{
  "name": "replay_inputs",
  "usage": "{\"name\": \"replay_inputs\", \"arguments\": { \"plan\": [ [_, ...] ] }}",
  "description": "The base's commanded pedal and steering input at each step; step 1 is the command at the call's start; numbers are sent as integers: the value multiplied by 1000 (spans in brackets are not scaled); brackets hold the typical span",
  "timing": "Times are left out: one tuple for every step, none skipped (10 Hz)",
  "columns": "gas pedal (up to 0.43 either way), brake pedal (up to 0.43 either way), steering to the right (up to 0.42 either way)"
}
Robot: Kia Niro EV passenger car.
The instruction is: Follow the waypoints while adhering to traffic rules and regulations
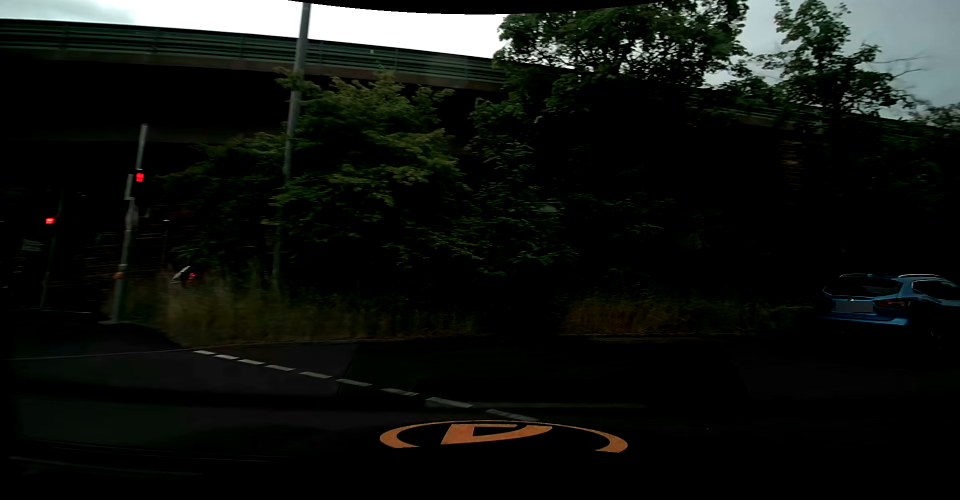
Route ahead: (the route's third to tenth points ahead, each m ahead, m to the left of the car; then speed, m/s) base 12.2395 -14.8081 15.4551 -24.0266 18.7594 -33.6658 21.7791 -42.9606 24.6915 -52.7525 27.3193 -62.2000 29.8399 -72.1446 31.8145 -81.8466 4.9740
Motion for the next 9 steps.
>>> {"name": "replay_inputs", "arguments": {
  "plan": [
    [177,0,562],
    [189,0,543],
    [197,0,524],
    [240,0,491],
    [240,0,456],
    [248,0,423],
    [248,0,387],
    [260,0,365],
    [260,0,356]
  ]
}}
